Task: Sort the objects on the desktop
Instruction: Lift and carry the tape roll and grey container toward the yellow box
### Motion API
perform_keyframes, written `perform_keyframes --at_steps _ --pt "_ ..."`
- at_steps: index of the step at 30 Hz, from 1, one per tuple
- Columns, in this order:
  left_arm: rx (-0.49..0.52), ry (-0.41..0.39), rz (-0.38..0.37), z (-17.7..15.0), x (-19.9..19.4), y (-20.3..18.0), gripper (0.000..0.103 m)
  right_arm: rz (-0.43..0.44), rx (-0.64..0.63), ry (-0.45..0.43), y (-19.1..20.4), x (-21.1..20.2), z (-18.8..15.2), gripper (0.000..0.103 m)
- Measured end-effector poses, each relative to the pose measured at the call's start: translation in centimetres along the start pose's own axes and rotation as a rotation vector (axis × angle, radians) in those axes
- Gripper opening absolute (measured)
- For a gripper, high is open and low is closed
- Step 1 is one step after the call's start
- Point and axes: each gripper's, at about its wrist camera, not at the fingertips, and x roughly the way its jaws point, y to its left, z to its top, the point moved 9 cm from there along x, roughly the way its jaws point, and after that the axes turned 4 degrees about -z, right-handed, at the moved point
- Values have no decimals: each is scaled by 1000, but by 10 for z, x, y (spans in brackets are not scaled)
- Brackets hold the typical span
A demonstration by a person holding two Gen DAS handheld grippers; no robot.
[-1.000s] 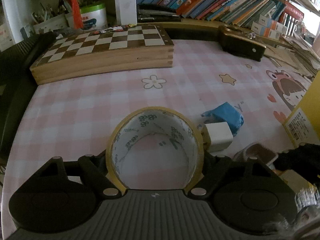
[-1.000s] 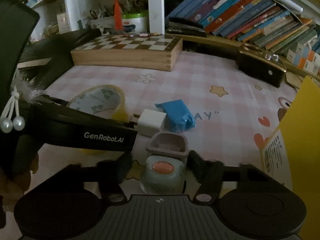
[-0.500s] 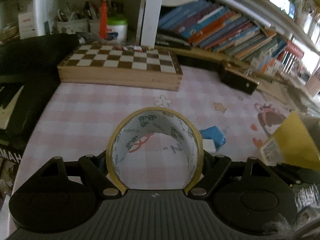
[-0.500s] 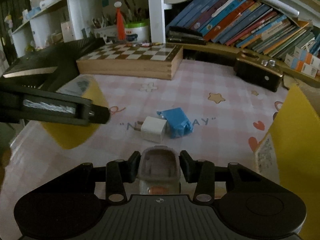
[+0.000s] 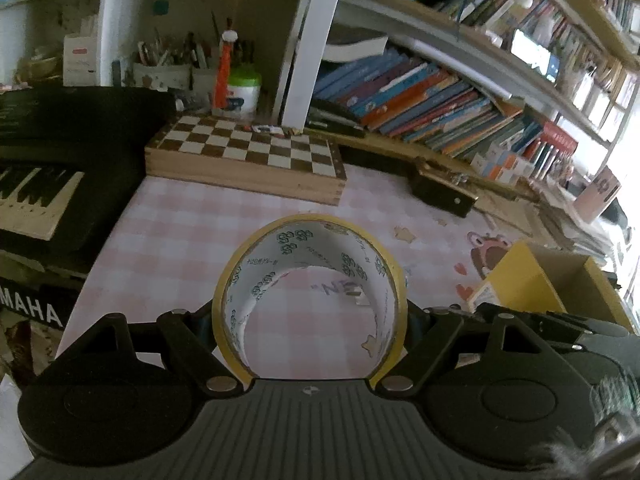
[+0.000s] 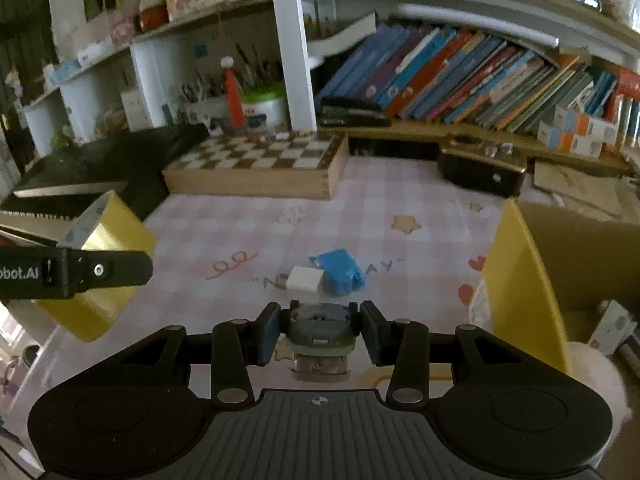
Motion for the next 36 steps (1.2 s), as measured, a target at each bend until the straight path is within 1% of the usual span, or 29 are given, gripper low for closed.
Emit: perform_keyframes --at_steps 8,18,26,36 --pt "-23 -43 -25 -7 -35 -1 80 11 -20 -46 10 -37 2 43" --pt "-27 -62 -59 -26 -71 -4 80 14 -37 -51 21 -69 -10 43" --pt "-36 -50 -88 -45 -90 -1 80 2 -38 -49 35 -89 -26 43" --pt "-4 -17 -146 -74 -120 -6 80 -23 -18 -36 51 -120 -56 43"
